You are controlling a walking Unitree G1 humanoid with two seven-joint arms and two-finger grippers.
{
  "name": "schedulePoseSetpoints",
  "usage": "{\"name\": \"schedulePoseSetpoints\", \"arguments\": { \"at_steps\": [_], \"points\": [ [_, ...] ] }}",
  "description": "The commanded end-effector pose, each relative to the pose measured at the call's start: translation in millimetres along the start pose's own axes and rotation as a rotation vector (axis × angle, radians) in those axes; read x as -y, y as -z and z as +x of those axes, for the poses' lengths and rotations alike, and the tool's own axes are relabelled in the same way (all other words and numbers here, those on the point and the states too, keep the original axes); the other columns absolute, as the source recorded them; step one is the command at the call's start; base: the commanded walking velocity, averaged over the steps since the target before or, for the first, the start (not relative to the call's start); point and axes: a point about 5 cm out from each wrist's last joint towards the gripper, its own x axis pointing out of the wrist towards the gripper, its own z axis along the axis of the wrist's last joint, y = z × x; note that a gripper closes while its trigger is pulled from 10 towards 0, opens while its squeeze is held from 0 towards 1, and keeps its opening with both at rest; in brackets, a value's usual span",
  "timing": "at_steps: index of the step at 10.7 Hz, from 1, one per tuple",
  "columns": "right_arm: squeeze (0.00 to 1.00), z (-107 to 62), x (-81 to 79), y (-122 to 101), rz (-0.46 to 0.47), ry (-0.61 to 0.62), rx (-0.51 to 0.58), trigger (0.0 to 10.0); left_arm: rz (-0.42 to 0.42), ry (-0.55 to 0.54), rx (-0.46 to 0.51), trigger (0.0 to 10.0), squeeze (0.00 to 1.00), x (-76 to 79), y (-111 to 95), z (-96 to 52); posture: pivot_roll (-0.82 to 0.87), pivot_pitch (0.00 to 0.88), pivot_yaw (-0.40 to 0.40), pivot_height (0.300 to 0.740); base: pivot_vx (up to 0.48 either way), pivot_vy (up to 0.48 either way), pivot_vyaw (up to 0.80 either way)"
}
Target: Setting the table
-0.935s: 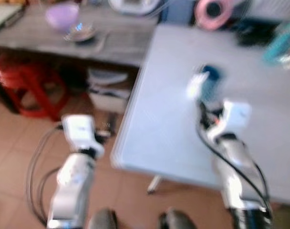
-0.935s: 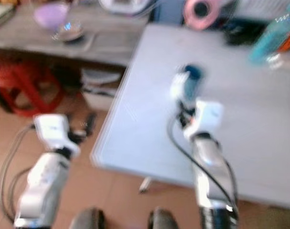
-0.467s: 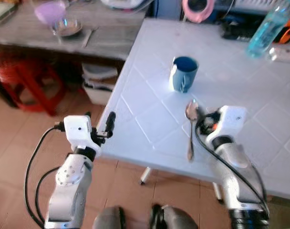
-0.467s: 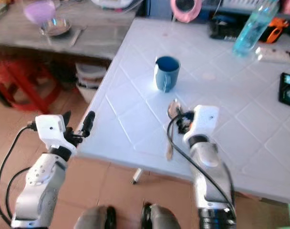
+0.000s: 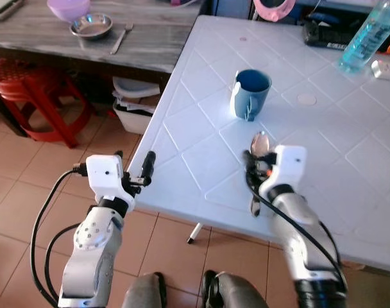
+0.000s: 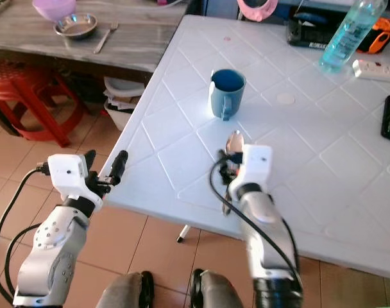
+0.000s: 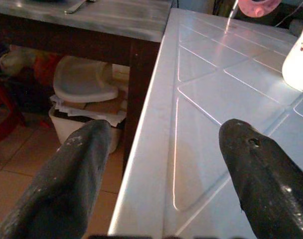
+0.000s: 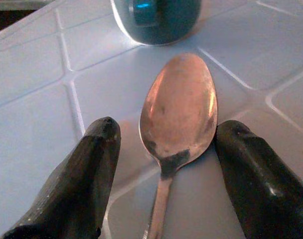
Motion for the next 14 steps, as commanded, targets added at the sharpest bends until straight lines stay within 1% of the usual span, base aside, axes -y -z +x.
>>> {"name": "schedulePoseSetpoints", "arguments": {
  "at_steps": [1, 2, 3, 5, 7, 10, 11, 12, 14],
  "points": [
    [0.0, 1.1, -9.3, 4, -0.009, -0.031, -0.05, 10.0, 0.0, 0.001, 0.0, 10.0, 0.0, -0.2, -2, -2.2, 0.01, 0.176, 0.006, 0.74, 0.0, 0.0, 0.0],
    [0.0, 0.1, -12.2, 7, 0.002, -0.036, -0.081, 10.0, 0.0, 0.003, -0.001, 10.0, 0.0, 0.3, -2, -2.6, 0.01, 0.178, 0.005, 0.74, 0.0, 0.0, 0.0],
    [0.0, -6.0, -12.6, 11, -0.031, -0.033, -0.142, 10.0, 0.0, 0.005, -0.005, 10.0, 0.0, -1.0, -2, -3.5, 0.01, 0.183, 0.003, 0.74, 0.0, 0.0, 0.0],
    [0.0, -13.0, -3.9, 13, -0.059, -0.011, -0.19, 10.0, -0.006, 0.016, -0.014, 10.0, 0.0, 0.6, -1, -4.2, 0.0, 0.185, 0.001, 0.74, 0.0, 0.0, 0.0],
    [0.0, -21.0, -2.2, 10, -0.059, -0.02, -0.213, 10.0, -0.011, 0.029, -0.022, 10.0, 0.0, 2.7, 0, -4.7, 0.0, 0.186, -0.001, 0.74, 0.0, 0.0, 0.0],
    [0.0, -28.2, -6.3, 7, -0.052, -0.048, -0.27, 10.0, -0.011, 0.041, -0.034, 10.0, 0.0, 2.9, 2, -6.0, 0.0, 0.184, -0.001, 0.74, 0.0, 0.0, 0.0],
    [0.0, -33.2, -6.5, 10, -0.046, -0.054, -0.317, 10.0, -0.009, 0.047, -0.038, 10.0, 0.0, 2.6, 2, -6.6, 0.0, 0.183, -0.001, 0.74, 0.0, 0.0, 0.0],
    [0.0, -35.7, 1.0, 22, -0.015, -0.024, -0.389, 0.0, -0.01, 0.05, -0.04, 10.0, 0.0, 3.1, 3, -6.0, 0.0, 0.181, -0.002, 0.74, 0.0, 0.0, 0.0],
    [0.0, -39.1, 8.1, 31, -0.024, -0.002, -0.451, 0.0, -0.013, 0.053, -0.04, 10.0, 0.0, 3.9, 3, -6.0, 0.0, 0.179, -0.007, 0.74, 0.0, 0.0, 0.0]
  ]
}}
